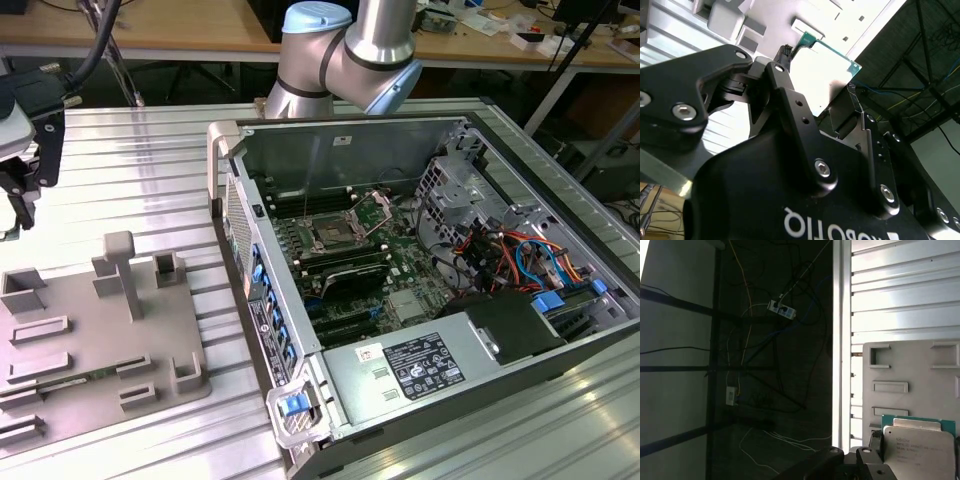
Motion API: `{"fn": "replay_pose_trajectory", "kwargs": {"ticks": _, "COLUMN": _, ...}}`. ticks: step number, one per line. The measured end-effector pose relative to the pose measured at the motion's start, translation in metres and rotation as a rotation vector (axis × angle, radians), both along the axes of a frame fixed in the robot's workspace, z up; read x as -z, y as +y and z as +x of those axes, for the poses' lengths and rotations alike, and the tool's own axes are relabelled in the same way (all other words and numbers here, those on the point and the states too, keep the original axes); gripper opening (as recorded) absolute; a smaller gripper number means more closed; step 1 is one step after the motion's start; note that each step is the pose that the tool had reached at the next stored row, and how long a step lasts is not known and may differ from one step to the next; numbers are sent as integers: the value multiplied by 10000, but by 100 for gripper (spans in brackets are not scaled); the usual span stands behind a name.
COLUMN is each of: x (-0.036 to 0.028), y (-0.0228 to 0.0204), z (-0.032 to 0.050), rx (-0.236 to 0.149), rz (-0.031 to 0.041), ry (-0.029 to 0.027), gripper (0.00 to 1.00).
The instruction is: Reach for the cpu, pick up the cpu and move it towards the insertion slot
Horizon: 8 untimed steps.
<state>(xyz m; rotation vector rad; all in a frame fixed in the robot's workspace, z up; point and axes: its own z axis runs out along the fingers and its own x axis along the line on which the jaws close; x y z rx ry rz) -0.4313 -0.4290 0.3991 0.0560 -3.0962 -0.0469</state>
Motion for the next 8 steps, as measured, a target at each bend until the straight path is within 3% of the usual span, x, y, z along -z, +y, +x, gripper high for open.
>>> {"fn": "replay_pose_trajectory", "kwargs": {"ticks": 8, "x": -3, "y": 0, "z": 52, "rx": -1, "rz": 0, "ry": -1, "gripper": 55}}
